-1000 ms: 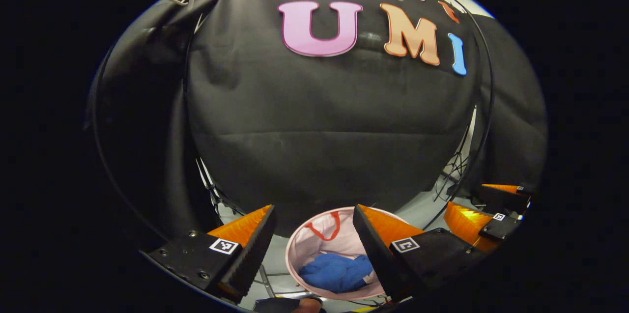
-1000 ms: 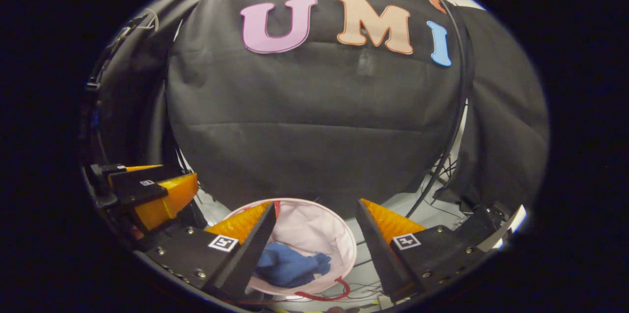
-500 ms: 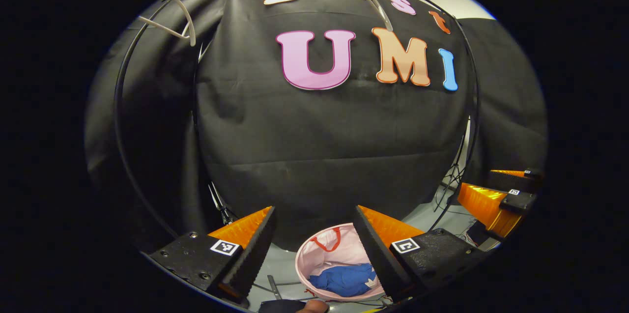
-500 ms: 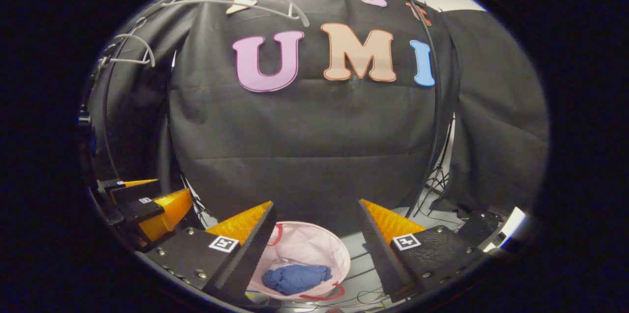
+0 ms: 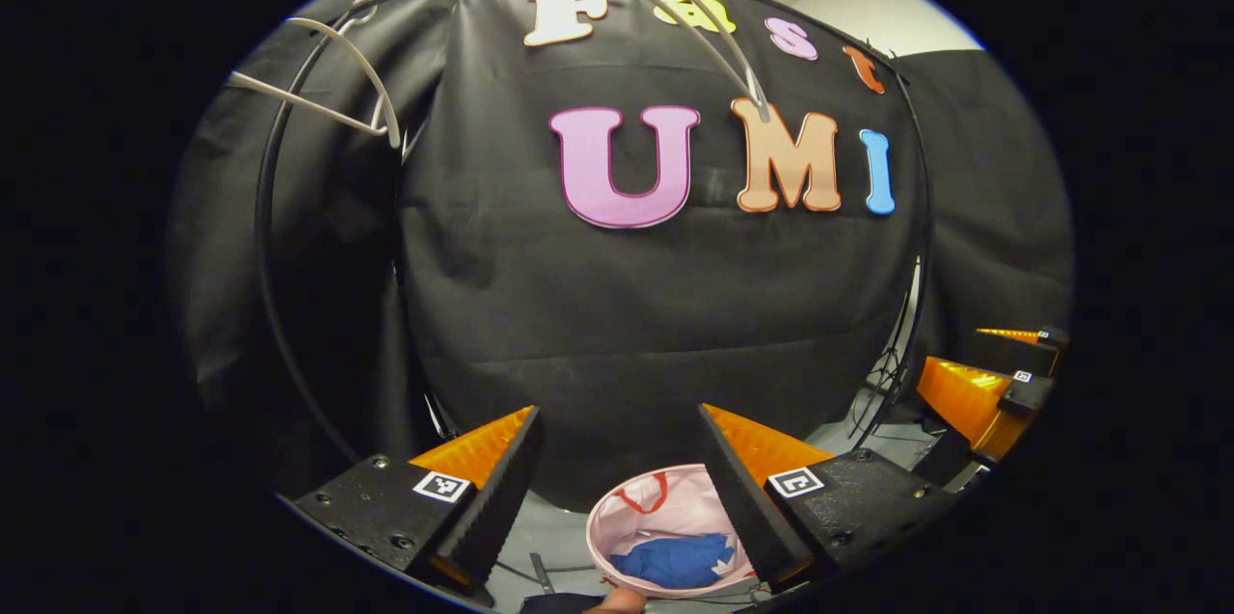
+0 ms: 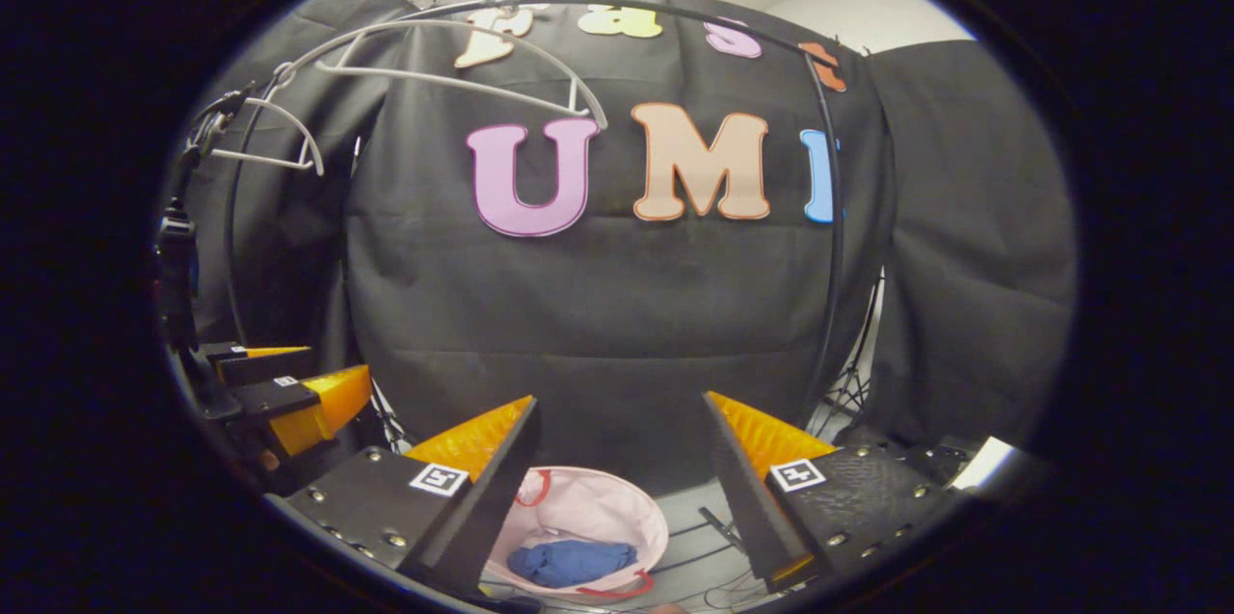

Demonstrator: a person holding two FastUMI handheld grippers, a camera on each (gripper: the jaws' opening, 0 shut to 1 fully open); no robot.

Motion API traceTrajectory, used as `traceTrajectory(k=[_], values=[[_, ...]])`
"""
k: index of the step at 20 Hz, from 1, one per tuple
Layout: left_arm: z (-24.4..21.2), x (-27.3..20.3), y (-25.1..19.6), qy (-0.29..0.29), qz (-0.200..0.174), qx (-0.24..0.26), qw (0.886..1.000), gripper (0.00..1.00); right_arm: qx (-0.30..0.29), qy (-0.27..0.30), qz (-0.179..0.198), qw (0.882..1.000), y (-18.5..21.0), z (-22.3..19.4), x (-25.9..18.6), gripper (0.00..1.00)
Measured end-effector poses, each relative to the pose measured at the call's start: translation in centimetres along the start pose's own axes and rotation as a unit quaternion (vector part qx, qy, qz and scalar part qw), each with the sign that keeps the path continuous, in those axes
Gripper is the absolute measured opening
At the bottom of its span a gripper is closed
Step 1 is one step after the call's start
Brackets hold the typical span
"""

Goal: Grasp the clothes on the hanger with both hands and then place them into the laundry hamper below.

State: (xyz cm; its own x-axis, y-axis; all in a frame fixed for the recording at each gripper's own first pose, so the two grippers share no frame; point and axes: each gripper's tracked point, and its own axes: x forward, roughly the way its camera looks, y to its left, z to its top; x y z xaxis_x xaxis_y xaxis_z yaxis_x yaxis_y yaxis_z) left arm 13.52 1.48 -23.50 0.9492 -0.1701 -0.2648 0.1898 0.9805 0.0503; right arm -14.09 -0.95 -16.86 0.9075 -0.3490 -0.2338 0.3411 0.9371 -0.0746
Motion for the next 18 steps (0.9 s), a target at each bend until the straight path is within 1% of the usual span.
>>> traceTrajectory(k=[1,3,11,13,15,18], values=[[0.7,-0.5,0.0,-0.004,-0.002,-0.009,1.000,0.96,0.002,-0.003,0.004,1.000,0.0,0.6,-0.3,0.97],[2.3,-0.9,0.0,-0.014,-0.005,-0.020,1.000,0.97,0.003,-0.017,0.007,1.000,-0.2,2.5,-0.9,0.96],[8.2,-2.8,1.1,-0.067,0.017,0.003,0.998,0.96,0.001,-0.075,0.012,0.997,-1.2,8.6,-3.5,0.98],[9.3,-3.2,1.0,-0.080,0.016,0.001,0.997,0.97,0.002,-0.090,0.011,0.996,-1.7,10.1,-4.2,0.96],[10.8,-3.9,0.8,-0.094,0.013,-0.004,0.995,0.96,0.007,-0.104,0.018,0.994,-2.0,11.6,-5.0,0.96],[13.0,-4.8,1.1,-0.117,0.021,-0.010,0.993,0.96,0.015,-0.121,0.029,0.992,-2.7,13.5,-5.9,0.98]])
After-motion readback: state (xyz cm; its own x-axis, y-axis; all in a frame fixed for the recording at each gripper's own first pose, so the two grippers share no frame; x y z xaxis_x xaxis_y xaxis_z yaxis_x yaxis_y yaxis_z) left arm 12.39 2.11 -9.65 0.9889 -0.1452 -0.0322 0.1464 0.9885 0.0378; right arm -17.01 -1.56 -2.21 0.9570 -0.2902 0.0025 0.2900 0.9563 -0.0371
